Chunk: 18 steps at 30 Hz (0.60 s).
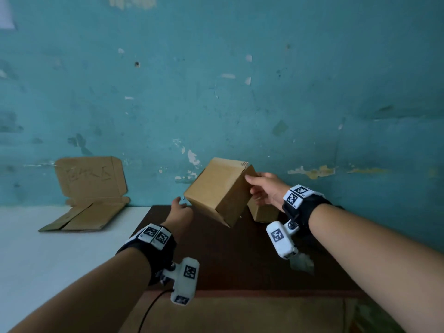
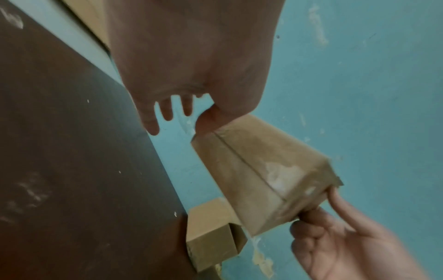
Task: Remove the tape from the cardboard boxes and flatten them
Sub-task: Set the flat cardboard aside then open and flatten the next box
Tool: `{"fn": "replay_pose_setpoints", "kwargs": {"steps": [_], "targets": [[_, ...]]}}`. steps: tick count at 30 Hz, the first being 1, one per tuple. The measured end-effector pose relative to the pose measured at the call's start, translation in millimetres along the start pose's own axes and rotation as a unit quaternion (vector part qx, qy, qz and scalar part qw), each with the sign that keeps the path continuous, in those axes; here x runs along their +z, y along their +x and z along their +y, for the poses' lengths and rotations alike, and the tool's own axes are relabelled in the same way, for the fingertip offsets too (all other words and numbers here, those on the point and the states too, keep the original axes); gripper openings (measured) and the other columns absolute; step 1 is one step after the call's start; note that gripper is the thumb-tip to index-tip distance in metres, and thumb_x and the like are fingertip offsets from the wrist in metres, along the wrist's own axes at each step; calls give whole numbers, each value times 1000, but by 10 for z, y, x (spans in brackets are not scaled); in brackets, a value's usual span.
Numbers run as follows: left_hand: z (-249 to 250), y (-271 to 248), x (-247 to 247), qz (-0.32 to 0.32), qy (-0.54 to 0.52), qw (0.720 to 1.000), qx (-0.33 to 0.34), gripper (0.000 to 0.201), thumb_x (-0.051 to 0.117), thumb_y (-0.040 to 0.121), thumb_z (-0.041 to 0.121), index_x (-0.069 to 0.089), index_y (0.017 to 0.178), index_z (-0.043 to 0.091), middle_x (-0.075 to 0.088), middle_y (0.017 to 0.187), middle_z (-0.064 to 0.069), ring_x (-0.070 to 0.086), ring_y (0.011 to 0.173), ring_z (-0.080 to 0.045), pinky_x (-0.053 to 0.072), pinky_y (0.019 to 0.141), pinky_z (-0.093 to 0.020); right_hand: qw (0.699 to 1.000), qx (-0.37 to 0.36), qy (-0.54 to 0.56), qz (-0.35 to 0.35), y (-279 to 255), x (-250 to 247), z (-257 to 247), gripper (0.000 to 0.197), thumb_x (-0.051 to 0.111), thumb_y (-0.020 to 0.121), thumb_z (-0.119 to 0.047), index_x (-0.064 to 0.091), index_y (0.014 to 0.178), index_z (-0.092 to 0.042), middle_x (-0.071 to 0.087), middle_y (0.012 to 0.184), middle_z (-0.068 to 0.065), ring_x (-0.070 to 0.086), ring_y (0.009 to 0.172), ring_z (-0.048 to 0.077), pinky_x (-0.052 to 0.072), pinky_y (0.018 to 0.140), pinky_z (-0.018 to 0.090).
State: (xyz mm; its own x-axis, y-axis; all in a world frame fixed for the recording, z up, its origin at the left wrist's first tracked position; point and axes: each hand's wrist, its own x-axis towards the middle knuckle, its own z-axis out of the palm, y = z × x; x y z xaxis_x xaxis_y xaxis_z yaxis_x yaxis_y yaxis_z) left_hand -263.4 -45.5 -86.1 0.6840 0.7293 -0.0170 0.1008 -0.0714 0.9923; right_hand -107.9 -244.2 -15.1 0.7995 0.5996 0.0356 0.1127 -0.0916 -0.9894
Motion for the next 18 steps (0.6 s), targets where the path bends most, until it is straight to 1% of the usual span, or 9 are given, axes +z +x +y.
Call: {"fn": "replay_pose_setpoints", "kwargs": {"steps": [1,3,5,7,10,12,14,16,18], "targets": [[16,-51,-26,-28,-4,999,33,61,39,99,-12,21,155,5,46,142,-29,56,117,-49,54,79,-37,1000,3,19,-8,-97,-20,-28,48,72,93,-27,50,134,-13,54,61,0,50,48,13,50,46,27],[74,-179,-101,-70,-20,994,77,65,52,88,-23,34,147,-2,53,132,-26,62,90,-33,56,63,-23,998,13,55,-26,-250,-60,-53,32,69,94,-25,51,118,-15,45,58,-1,42,48,13,51,46,28],[166,-323,-158,-93,-44,991,87,69,67,76,-21,45,138,1,58,124,-21,62,87,-23,55,57,-19,996,20,83,-32,-398,-72,-95,20,67,96,-26,52,105,-16,39,56,-2,37,49,14,52,46,28],[231,-409,-190,-74,-39,993,82,56,68,82,-14,51,133,3,63,121,-18,65,94,-26,55,62,-25,994,26,108,-15,-512,-63,-139,18,65,97,-29,53,96,-17,40,58,0,38,50,15,53,49,30],[234,-429,-209,-38,28,991,126,37,72,88,6,63,124,6,70,114,-12,66,90,-22,52,71,-29,993,20,115,26,-602,-7,-163,23,64,98,-33,52,111,-18,50,70,6,51,58,21,54,59,35],[232,-457,-190,-31,51,988,144,29,75,88,19,69,115,12,73,109,-8,67,87,-19,52,75,-31,994,21,94,42,-643,64,-141,43,67,94,-41,47,128,-23,60,92,12,60,74,26,55,66,38],[233,-489,-159,-24,55,987,151,20,75,89,23,71,108,16,73,101,-6,66,80,-19,51,73,-32,995,47,86,28,-634,132,-70,56,68,86,-55,54,127,-21,64,120,15,64,99,32,57,75,42],[242,-523,-112,-13,54,987,150,18,74,90,23,73,107,15,73,91,-4,65,74,-18,52,70,-34,992,78,101,11,-660,191,10,54,59,89,-61,61,124,-20,63,130,12,62,113,31,55,76,43],[239,-546,-76,-4,66,987,144,21,74,90,23,71,108,13,74,92,-2,70,80,-19,56,76,-36,987,95,129,12,-721,239,67,61,55,89,-66,58,134,-25,57,140,10,57,123,33,53,75,45]]}}
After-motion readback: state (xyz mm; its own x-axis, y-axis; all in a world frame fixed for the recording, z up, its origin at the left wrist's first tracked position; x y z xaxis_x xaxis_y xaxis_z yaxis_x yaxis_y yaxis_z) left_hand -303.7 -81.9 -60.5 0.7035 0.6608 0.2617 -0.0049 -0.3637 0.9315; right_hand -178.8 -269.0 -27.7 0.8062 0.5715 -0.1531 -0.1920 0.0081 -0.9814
